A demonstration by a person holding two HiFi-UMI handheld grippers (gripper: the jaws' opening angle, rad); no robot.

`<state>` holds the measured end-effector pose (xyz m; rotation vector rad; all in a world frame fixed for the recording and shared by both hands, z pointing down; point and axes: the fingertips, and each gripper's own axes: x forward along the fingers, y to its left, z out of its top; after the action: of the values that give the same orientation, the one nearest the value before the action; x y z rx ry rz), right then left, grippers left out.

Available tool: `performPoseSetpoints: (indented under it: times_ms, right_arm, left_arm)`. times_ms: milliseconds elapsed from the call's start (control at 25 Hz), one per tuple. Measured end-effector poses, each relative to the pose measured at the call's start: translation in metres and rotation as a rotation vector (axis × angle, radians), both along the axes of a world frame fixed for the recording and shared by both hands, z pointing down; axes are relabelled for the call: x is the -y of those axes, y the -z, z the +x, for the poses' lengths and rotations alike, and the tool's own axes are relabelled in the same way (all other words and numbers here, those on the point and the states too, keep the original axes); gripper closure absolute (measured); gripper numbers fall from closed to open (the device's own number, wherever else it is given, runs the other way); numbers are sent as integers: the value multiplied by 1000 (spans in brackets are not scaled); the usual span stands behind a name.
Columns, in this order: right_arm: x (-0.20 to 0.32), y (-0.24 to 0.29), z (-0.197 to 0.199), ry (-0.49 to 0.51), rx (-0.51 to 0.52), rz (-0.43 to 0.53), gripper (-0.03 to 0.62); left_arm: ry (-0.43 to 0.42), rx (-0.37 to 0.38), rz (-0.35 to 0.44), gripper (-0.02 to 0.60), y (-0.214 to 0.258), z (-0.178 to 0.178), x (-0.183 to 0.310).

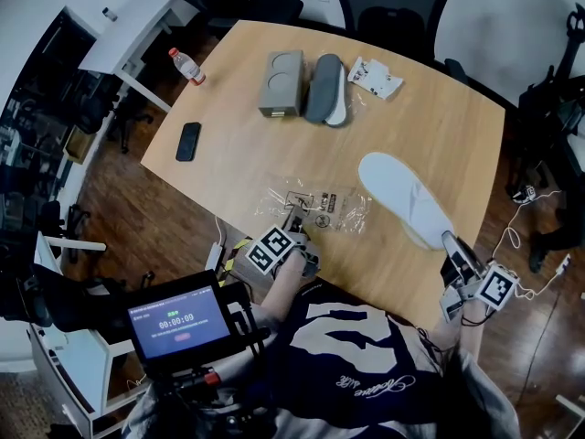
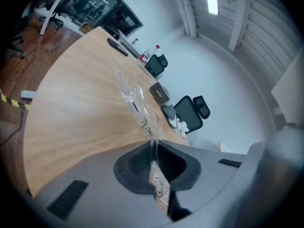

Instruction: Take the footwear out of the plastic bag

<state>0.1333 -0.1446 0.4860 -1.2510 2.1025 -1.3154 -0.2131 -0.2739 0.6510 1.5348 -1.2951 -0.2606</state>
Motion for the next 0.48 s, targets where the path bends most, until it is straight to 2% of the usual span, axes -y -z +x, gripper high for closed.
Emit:
performPoseSetpoints:
  times_ms: [120, 240, 360, 480]
  right_arm:
    - [13, 24, -18, 18, 79, 65, 549]
    - [23, 35, -46, 46, 229, 88, 549]
    - [24, 9, -71, 55, 346, 6, 549]
    - [14, -51, -79, 16, 303, -143, 549]
  left_arm:
    - [-54, -59, -7, 575, 0, 33, -5]
    - [-124, -84, -5, 575, 2, 65, -12]
    - [-171, -158, 3, 575, 6, 94, -17]
    - [-227, -200, 15, 575, 8, 109, -17]
